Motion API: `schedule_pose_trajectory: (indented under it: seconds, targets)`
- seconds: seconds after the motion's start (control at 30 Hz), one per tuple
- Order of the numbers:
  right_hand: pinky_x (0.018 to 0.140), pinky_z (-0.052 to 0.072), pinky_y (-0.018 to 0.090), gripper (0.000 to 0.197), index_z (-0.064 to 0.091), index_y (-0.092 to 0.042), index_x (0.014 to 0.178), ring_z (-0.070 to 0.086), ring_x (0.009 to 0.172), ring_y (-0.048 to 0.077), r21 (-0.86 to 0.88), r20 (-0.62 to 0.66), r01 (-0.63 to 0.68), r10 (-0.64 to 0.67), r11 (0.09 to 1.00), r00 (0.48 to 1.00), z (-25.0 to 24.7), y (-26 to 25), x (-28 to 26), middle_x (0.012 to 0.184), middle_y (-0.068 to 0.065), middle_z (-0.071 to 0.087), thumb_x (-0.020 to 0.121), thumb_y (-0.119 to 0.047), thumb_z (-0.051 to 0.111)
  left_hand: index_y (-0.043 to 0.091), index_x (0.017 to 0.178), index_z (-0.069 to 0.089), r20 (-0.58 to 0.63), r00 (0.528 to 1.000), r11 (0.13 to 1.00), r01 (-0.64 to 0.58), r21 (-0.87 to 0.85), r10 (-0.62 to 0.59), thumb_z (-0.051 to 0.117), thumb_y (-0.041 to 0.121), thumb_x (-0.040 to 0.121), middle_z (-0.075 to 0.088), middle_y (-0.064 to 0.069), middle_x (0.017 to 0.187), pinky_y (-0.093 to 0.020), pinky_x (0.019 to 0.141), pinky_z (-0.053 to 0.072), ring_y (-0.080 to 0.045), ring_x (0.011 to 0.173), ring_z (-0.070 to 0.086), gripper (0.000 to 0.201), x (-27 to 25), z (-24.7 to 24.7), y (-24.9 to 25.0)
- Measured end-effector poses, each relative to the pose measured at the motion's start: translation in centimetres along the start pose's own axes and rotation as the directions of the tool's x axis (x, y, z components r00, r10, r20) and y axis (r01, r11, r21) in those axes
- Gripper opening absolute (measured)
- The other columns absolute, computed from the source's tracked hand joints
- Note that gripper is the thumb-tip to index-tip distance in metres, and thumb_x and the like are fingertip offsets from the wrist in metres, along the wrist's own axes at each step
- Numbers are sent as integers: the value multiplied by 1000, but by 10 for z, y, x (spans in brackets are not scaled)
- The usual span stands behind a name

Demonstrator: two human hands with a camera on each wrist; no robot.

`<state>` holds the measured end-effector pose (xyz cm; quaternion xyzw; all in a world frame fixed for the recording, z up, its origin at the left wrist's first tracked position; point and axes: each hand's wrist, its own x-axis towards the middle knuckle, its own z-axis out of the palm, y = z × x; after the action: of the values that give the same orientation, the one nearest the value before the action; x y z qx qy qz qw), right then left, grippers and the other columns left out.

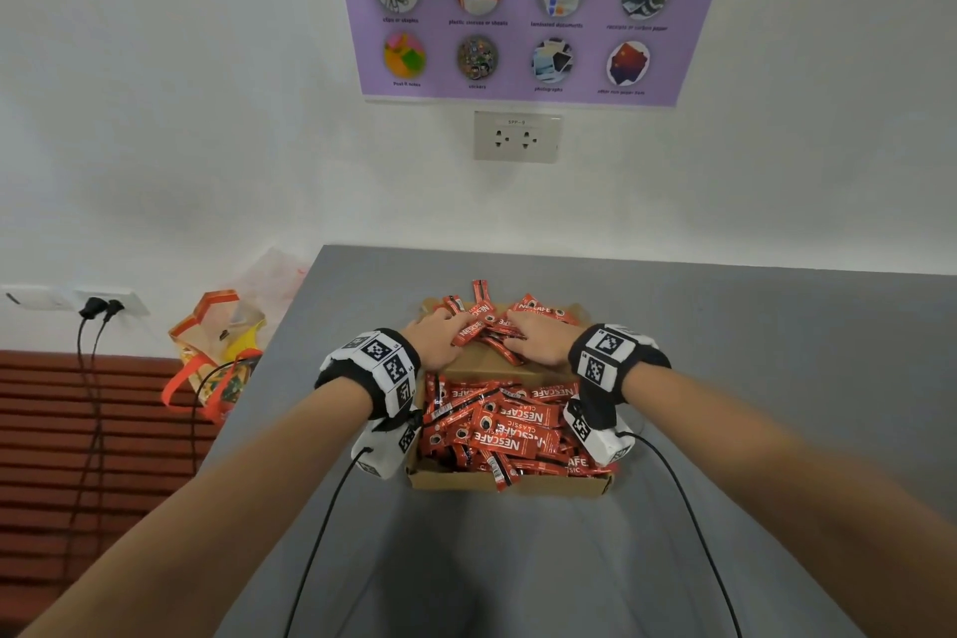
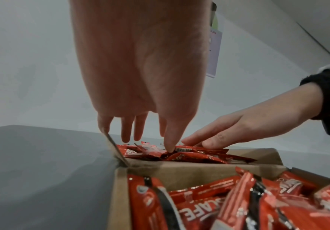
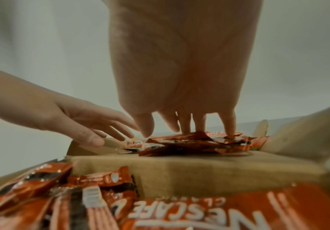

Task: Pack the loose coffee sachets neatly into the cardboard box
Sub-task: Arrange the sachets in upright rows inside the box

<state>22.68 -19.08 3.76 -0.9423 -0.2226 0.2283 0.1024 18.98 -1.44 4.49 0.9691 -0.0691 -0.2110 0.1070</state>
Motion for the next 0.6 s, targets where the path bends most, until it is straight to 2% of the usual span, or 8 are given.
schedule_pose_trajectory:
  seconds: [0.2, 0.27, 0.33, 0.4, 0.5, 0.6]
  targets:
    - [102, 39, 40, 38, 44, -5, 129, 51, 117, 27, 54, -32, 4, -2, 999, 999, 1, 4, -2, 131, 14, 52, 99, -27, 42, 23, 146, 23, -56, 998, 999, -15, 48, 18, 46, 21, 95, 30, -12, 148, -47, 114, 21, -28, 136, 29, 56, -1, 2, 8]
    - [103, 39, 39, 39, 43, -5, 131, 49, 119, 27, 64, -32, 8, -6, 998, 999, 0, 5, -6, 134, 14, 50, 99, -28, 41, 23, 145, 26, -63, 998, 999, -28, 45, 31, 47, 21, 94, 29, -11, 149, -48, 115, 20, -27, 137, 28, 55, -3, 1, 10]
    - [109, 34, 39, 46, 37, -6, 139, 43, 128, 27, 66, -51, 28, -25, 997, 998, 0, 6, -13, 143, 14, 42, 99, -29, 41, 22, 143, 30, -68, 996, 998, -55, 22, 57, 49, 20, 93, 29, -11, 148, -47, 114, 22, -27, 136, 28, 54, -8, 1, 11]
    - [112, 29, 37, 51, 29, -8, 144, 37, 134, 25, 88, -78, 50, -44, 995, 996, -2, 8, -21, 149, 11, 35, 99, -30, 40, 20, 142, 33, -97, 991, 995, -99, -19, 96, 51, 20, 92, 30, -10, 146, -44, 113, 26, -26, 135, 30, 53, -16, 0, 12]
    - [107, 37, 35, 48, 34, -11, 142, 45, 125, 22, 111, -99, 80, -69, 991, 993, -2, 16, -35, 141, 9, 44, 99, -30, 41, 16, 138, 39, -139, 974, 976, -191, -99, 177, 54, 19, 92, 36, -8, 140, -34, 108, 35, -21, 127, 37, 48, -35, 1, 12]
    - [108, 36, 36, 46, 41, -12, 138, 44, 126, 20, 79, -174, 127, -112, 989, 978, 2, 21, -57, 137, 7, 45, 97, -33, 44, 16, 137, 41, -114, 952, 950, -295, -103, 283, 58, 26, 90, 41, -4, 133, -27, 103, 37, -15, 120, 42, 51, -56, 7, 12]
